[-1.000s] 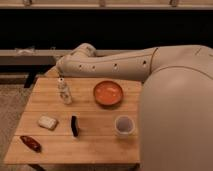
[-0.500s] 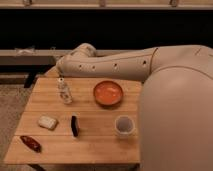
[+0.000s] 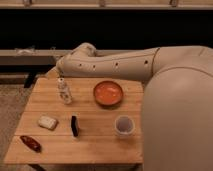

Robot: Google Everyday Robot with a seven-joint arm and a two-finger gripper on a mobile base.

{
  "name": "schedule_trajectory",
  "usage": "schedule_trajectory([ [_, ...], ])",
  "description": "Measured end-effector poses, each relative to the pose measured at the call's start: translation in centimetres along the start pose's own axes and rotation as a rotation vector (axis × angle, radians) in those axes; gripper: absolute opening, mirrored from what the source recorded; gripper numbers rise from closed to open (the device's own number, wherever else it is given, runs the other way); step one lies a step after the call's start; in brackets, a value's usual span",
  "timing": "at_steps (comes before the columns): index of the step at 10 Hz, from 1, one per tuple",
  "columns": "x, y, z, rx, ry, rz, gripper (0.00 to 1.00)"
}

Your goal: Knock the eraser over

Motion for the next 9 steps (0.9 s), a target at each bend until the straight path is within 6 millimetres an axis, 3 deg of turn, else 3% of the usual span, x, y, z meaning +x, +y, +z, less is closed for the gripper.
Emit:
schedule_trajectory([
  [4,2.7,1.1,-0.8,-0.042,0.141,-0.069,0.80],
  [7,4.7,4.8,0.3,-0.127,0.342,-0.182,0.80],
  [9,6.7,6.6,-0.3,-0.152,0.465,-0.228,0.80],
])
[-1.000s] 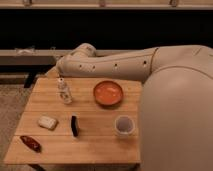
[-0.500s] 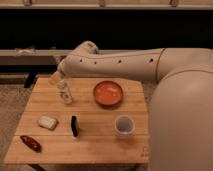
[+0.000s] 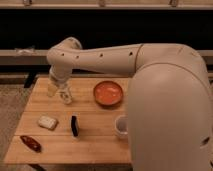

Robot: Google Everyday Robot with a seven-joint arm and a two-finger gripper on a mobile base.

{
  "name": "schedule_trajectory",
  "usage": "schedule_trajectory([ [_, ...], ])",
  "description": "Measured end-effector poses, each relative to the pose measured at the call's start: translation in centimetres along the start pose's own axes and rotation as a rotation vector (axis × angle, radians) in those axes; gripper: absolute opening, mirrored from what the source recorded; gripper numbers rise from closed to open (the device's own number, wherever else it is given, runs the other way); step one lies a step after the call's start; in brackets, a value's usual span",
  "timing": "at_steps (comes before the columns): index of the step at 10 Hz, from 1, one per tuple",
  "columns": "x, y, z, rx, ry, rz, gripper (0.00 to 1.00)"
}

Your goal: Knock the eraser over

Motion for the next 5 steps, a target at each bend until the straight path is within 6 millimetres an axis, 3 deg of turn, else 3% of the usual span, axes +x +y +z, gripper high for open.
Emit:
schedule_trajectory([
  [2,2.3,0.4,-0.1,0.003,0.085,-0.010,0.80],
  [5,3.5,0.9,0.0,0.023,0.178,0.000,0.80],
])
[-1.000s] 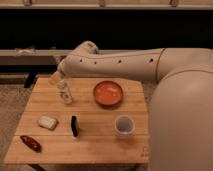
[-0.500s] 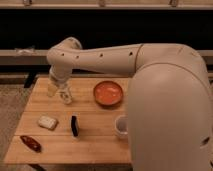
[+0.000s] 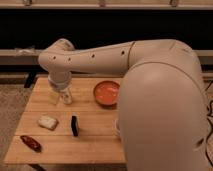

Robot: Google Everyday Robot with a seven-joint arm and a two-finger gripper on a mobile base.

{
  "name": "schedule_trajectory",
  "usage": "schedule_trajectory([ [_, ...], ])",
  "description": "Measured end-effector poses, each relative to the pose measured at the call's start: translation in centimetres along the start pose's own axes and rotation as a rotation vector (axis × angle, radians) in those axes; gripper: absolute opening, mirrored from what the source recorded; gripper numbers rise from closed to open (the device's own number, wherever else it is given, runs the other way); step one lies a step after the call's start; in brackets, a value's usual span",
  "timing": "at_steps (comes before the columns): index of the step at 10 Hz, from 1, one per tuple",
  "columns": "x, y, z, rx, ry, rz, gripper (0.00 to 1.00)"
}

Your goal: Knock the eraser over

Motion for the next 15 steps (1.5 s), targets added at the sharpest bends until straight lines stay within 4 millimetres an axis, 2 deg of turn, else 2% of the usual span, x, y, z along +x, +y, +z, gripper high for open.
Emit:
schedule_trajectory([
  [1,0.6,-0.6,0.1,0.019,0.040,0.014,0.80],
  [3,0.1,-0.5,0.3,0.034,0.080,0.032,0.80],
  [5,-1.0,-1.7,-1.1,0.084,0.023,0.072,0.80],
  [7,-1.7,-1.4,-2.7,0.087,0.008,0.085,0.80],
  [9,-0.5,-1.1,-2.7,0.076,0.021,0.104,0.80],
  [10,0.2,-0.3,-2.1,0.053,0.023,0.109,0.80],
  [13,1.5,3.0,2.1,-0.055,0.039,0.120,0.80],
  [15,2.8,3.9,4.7,-0.092,0.058,0.134,0.80],
])
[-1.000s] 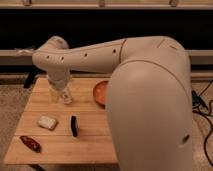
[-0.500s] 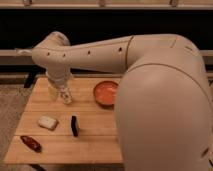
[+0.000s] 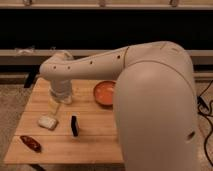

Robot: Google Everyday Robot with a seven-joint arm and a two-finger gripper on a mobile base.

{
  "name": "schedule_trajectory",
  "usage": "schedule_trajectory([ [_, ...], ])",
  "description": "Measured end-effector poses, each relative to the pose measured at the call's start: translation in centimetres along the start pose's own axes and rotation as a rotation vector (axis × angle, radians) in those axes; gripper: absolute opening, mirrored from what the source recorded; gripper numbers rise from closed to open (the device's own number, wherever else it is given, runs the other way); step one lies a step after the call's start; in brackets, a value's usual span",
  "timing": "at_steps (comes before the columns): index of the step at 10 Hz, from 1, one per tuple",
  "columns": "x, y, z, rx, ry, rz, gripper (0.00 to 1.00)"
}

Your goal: Knock the eraser over

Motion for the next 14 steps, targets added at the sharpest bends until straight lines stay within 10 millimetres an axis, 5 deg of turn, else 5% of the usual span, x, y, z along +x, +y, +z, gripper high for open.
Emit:
schedule_trajectory([
  [6,5.0,-0.1,2.1,-0.016,0.119,0.091,0.80],
  [14,5.3,-0.6,6.2,0.046,0.206,0.071,0.80],
])
